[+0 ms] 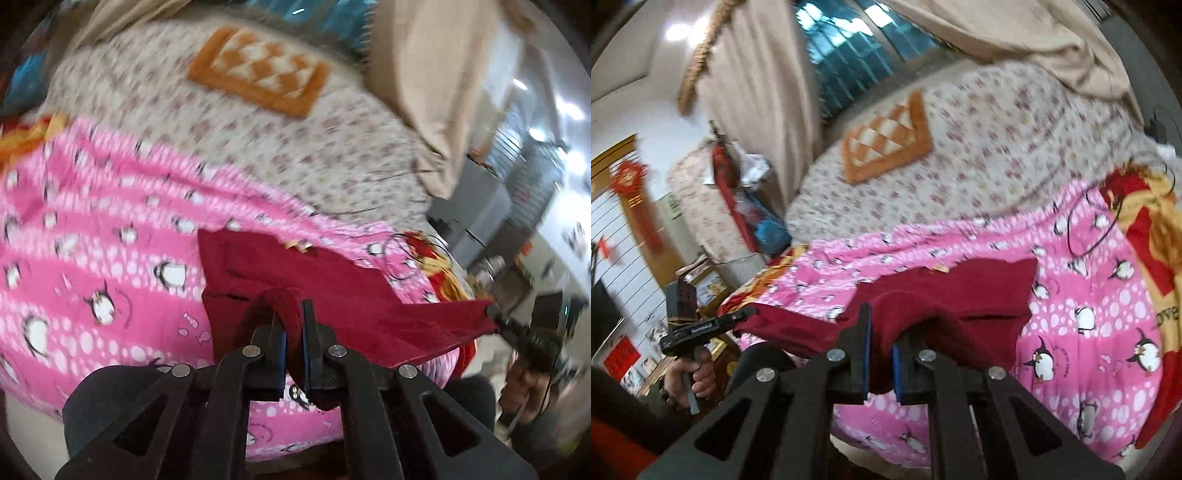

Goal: Fold small clothes

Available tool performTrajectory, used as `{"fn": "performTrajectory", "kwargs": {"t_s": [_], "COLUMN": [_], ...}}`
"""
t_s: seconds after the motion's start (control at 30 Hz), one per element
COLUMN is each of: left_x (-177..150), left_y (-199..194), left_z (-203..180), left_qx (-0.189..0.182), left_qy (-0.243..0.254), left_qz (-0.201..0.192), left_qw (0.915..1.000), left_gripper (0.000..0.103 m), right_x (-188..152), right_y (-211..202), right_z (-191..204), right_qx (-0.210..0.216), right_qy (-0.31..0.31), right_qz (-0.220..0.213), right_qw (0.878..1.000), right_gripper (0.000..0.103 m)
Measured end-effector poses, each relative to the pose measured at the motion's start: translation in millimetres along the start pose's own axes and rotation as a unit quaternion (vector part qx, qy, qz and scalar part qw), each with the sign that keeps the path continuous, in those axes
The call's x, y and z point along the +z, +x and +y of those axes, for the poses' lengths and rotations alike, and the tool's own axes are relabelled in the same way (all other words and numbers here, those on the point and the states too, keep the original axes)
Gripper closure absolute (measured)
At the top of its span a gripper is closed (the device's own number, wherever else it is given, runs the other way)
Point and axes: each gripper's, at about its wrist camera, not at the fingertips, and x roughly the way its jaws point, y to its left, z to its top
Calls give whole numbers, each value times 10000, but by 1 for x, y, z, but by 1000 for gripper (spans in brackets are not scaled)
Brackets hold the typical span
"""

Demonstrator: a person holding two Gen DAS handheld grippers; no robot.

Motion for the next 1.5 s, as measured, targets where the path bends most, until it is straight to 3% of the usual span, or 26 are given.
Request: {"fn": "performTrajectory", "kwargs": {"t_s": [0.07, 0.37, 0.8, 1.03, 1.17, 1.5], "left_x": [8, 42, 88, 61, 59, 56], "left_y": [21, 100, 201, 231, 230, 236], "left_z": [8, 13, 39, 74, 66, 68], "left_qx": [111, 618, 1202, 1454, 1644, 1741], "left_qy": [-191, 85, 194, -500, -289, -462], "left_qz": [116, 286, 292, 561, 405, 322], "left_qw": [9997, 9976, 9921, 9865, 9851, 9831], "left_gripper": [103, 103, 103, 103, 103, 103], "right_x": [10, 46, 64, 48, 49, 47], "right_y": [23, 114, 216, 251, 264, 273], "right_z": [-12, -63, -128, -164, -166, -165], "right_qx": [-117, -601, -1339, -1443, -1540, -1678], "right_qy": [98, 472, 1028, 1431, 1259, 1110], "right_qz": [59, 550, 1039, 1412, 1447, 1432], "right_qw": [9999, 9956, 9802, 9689, 9693, 9690], "right_gripper": [95, 94, 94, 94, 94, 94]}}
